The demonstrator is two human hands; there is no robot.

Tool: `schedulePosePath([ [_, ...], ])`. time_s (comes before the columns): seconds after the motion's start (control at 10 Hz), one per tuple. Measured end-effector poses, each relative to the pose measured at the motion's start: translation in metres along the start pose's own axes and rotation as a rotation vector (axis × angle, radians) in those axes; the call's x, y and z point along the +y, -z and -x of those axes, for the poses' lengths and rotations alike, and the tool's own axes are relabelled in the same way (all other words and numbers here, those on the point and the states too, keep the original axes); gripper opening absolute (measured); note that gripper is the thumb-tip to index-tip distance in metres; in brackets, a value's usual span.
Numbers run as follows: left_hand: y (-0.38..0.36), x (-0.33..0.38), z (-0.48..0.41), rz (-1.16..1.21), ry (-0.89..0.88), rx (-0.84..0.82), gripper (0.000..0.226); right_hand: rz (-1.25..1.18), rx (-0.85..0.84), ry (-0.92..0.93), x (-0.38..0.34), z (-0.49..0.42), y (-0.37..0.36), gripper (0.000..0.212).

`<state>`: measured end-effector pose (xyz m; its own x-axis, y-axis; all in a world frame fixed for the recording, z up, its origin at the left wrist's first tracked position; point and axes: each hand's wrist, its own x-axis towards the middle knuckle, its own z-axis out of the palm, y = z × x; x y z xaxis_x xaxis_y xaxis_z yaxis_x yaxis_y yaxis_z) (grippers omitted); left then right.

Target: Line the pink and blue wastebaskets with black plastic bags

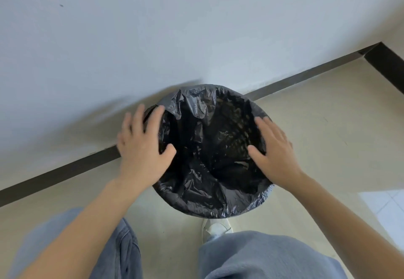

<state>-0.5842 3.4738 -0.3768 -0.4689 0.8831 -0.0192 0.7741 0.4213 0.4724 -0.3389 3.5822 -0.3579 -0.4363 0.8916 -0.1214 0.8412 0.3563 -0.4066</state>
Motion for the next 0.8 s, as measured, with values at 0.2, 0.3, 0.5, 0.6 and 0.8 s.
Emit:
schedulePosePath([
  [0.2, -0.006, -0.029, -0.002, 1.225, 0.651, -0.556, 0.045, -1.027, -0.112, -0.538, 0.023, -0.012, -0.016, 0.031],
  [0.3, -0.012, -0.023, 0.008, 1.42, 0.544, -0.528, 0.041, -1.247, -0.209, -0.58, 0.029, -0.003, -0.025, 0.048],
  [0.5, -0.009, -0.02, 0.011, 1.37, 0.603, -0.491, 0.046, -1.363, -0.104, -0.607, 0.032, 0.004, -0.032, 0.059],
  [0.6, -0.002, -0.017, 0.012, 0.962, 0.619, -0.242, 0.053, -1.233, -0.045, -0.525, 0.034, 0.008, -0.024, 0.049],
  [0.8, -0.002, -0.01, 0.023, 0.772, 0.381, -0.16, 0.059, -1.025, -0.002, -0.512, 0.027, 0.019, -0.024, 0.046],
])
